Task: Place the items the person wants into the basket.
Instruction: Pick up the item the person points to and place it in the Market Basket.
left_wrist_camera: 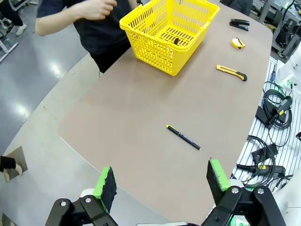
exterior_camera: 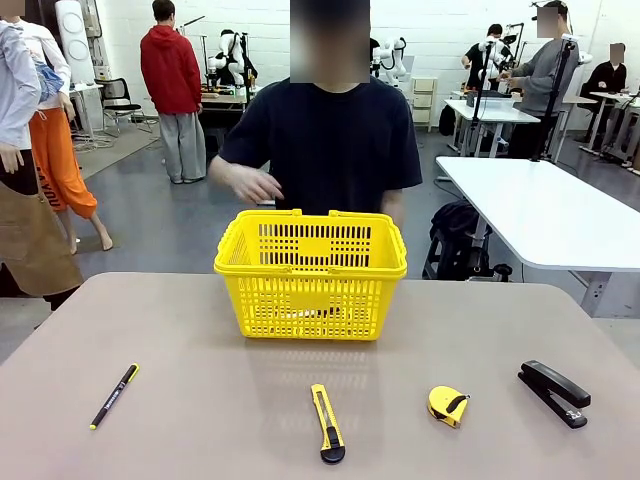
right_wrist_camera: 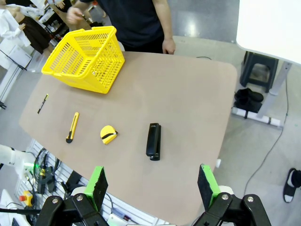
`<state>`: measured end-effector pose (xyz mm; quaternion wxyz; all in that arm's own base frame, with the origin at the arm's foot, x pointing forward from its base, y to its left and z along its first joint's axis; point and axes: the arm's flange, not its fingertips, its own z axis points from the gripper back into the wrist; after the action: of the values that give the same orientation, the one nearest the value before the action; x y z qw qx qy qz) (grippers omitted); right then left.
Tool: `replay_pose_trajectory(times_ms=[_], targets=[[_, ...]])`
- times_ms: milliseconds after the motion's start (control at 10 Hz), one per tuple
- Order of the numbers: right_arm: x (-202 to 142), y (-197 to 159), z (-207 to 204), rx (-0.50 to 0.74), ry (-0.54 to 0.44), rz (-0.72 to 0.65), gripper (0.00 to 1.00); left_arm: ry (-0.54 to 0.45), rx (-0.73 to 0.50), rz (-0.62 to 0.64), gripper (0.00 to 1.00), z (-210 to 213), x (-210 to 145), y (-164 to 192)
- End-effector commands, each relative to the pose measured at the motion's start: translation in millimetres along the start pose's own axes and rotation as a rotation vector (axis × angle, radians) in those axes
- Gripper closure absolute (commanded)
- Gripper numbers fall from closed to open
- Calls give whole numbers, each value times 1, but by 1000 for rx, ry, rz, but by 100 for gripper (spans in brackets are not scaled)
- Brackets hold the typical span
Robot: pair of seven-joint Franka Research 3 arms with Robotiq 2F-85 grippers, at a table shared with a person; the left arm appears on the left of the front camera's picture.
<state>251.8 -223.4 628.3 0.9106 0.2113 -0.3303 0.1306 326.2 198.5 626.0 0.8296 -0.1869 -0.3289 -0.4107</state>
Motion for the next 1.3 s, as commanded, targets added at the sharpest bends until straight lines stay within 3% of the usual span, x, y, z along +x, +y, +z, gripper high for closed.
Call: replay_pose_trajectory(times_ms=[0, 1200], targets=[[-1, 1, 0, 12, -3, 9, 0, -3, -1, 3, 0, 1, 1, -2], [-1, 1, 0, 12, -3, 9, 0, -3, -1, 3, 0, 1, 1, -2]])
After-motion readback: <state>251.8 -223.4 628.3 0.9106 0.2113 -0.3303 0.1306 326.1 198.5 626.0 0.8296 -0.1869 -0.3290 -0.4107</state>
